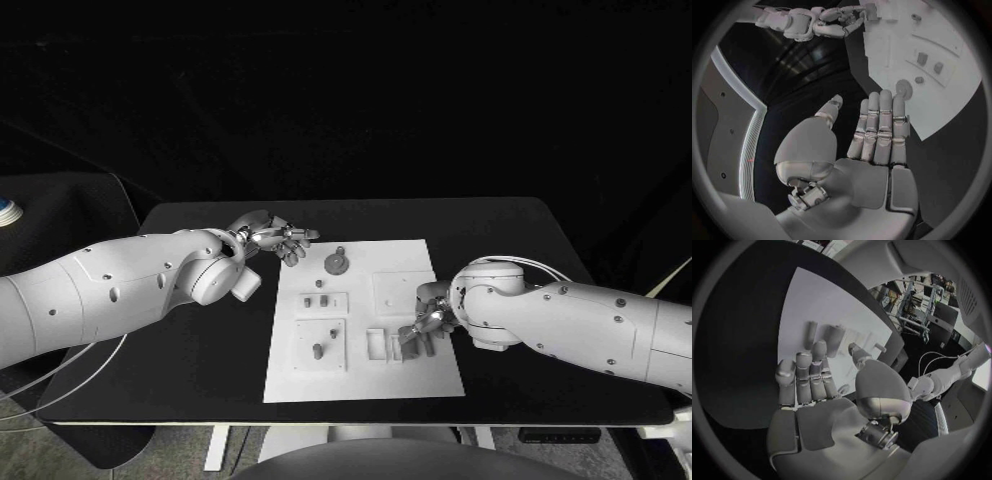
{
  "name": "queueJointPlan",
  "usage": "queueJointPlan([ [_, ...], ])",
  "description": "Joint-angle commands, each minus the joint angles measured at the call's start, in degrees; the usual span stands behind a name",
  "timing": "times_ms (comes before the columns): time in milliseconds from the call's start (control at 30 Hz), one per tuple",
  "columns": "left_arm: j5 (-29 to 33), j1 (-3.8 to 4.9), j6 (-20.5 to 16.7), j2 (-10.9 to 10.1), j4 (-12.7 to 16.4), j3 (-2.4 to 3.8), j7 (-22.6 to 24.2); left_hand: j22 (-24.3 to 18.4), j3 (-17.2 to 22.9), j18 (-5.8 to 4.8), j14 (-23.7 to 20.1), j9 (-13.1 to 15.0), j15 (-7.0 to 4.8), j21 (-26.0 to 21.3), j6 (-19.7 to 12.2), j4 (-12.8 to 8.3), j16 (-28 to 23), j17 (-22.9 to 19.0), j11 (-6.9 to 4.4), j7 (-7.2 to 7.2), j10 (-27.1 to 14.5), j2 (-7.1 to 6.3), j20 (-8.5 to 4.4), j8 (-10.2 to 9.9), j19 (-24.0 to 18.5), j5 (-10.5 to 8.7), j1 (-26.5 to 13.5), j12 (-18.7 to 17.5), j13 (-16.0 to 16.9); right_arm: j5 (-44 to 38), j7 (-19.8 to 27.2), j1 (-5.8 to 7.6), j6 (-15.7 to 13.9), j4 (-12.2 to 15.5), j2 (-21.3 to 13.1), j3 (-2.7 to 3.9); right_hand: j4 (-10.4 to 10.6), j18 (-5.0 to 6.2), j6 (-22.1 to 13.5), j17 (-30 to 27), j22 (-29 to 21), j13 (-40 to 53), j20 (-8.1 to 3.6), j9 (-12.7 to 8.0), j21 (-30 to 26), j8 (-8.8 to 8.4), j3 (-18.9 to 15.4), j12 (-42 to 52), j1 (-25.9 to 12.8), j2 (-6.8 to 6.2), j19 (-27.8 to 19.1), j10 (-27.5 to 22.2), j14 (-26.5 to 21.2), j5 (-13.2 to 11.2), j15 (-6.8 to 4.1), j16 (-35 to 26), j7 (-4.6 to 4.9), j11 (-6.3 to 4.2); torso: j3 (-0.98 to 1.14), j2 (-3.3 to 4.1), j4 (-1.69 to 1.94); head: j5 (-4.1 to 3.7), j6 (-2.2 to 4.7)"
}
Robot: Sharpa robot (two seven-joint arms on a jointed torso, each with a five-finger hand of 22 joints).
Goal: Assemble the parts on the task board
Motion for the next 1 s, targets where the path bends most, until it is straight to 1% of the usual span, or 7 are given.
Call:
queueJointPlan([
  [33,-0.12,0.06,-0.11,-0.04,0.14,0.03,0.68,-0.06,0.04,0.69,-0.42,-0.08,-0.08,-0.3,-0.28,0.44,-0.26,0.08,0.08,0.04,-0.45,-0.52,0.0,0.08,-0.22,-0.21,-0.22,-0.26,-0.04,-1.61,0.16,-0.27,0.04,-0.84,0.59,-0.03,0.57,3.18,-0.06,-0.11,0.13,-0.15,-0.18,-0.14,8.36,-0.39,-0.11,0.08,-0.92,-0.15,0.34,0.24,0.24,0.07,-0.13,0.12,0.32,0.01,-0.04,0.05,0.03,0.02,-0.13],
  [200,-0.1,0.07,-0.06,-0.08,0.18,0.03,0.46,-0.06,0.02,0.67,-0.43,-0.09,-0.07,-0.3,-0.3,0.55,-0.27,0.09,0.09,0.04,-0.47,-0.58,0.02,0.1,-0.22,-0.21,-0.34,-0.26,-0.04,-1.15,0.1,-0.94,-0.55,-2.31,1.38,-0.04,0.82,3.18,-0.2,-0.16,0.18,-0.23,-0.26,-0.22,8.23,-0.52,-0.31,-0.02,-1.42,-0.32,0.36,0.07,0.16,0.06,-0.14,0.01,0.34,0.04,-0.08,0.08,0.07,0.07,-0.49],
  [400,0.04,0.08,-0.04,-0.26,0.28,0.04,0.35,-0.06,0.02,0.66,-0.44,-0.09,-0.06,-0.3,-0.31,0.64,-0.28,0.09,0.09,0.04,-0.48,-0.62,0.02,0.11,-0.22,-0.21,-0.42,-0.26,-0.04,-0.84,0.33,-1.71,-0.66,-3.1,1.94,-0.04,1.1,3.18,-0.45,-0.23,0.2,-0.36,-0.34,-0.33,7.99,-0.74,-0.51,-0.21,-1.96,-0.48,0.27,-0.3,-0.12,0.07,-0.12,-0.17,0.37,0.12,-0.07,0.16,0.05,0.19,-0.61],
  [633,0.12,0.09,0.07,-0.33,0.34,0.04,0.28,-0.06,0.03,0.66,-0.44,-0.09,-0.06,-0.31,-0.31,0.7,-0.28,0.09,0.09,0.04,-0.48,-0.64,0.03,0.12,-0.22,-0.21,-0.48,-0.26,-0.03,-0.82,0.2,-1.81,-0.11,-3.79,2.54,-0.04,1.14,3.18,-0.48,-0.24,0.2,-0.38,-0.36,-0.34,7.95,-0.77,-0.52,-0.24,-2.02,-0.47,0.26,-0.34,-0.16,0.08,-0.11,-0.2,0.37,0.13,-0.04,0.22,0.03,0.33,-0.68],
  [900,0.3,0.09,0.13,-0.38,0.34,0.04,0.17,-0.06,0.03,0.65,-0.44,-0.09,-0.06,-0.31,-0.31,0.75,-0.29,0.1,0.09,0.04,-0.48,-0.65,0.03,0.13,-0.23,-0.21,-0.53,-0.25,-0.03,-1.17,0.31,-2.13,-0.32,-3.89,2.91,-0.04,1.18,3.18,-0.5,-0.25,0.2,-0.39,-0.37,-0.35,7.93,-0.79,-0.51,-0.25,-2.06,-0.42,0.25,-0.37,-0.18,0.09,-0.11,-0.21,0.37,0.14,0.0,0.31,0.0,0.44,-0.75],
  [1000,0.39,0.09,0.25,-0.34,0.34,0.04,0.11,-0.06,0.03,0.65,-0.44,-0.09,-0.06,-0.31,-0.31,0.77,-0.29,0.1,0.09,0.04,-0.49,-0.66,0.03,0.13,-0.23,-0.21,-0.56,-0.25,-0.03,-1.15,0.29,-2.13,-0.09,-4.08,3.21,-0.05,1.19,3.18,-0.51,-0.25,0.2,-0.4,-0.38,-0.36,7.91,-0.79,-0.5,-0.25,-2.07,-0.38,0.25,-0.39,-0.19,0.1,-0.11,-0.22,0.37,0.14,-0.03,0.31,0.01,0.42,-0.72],
])
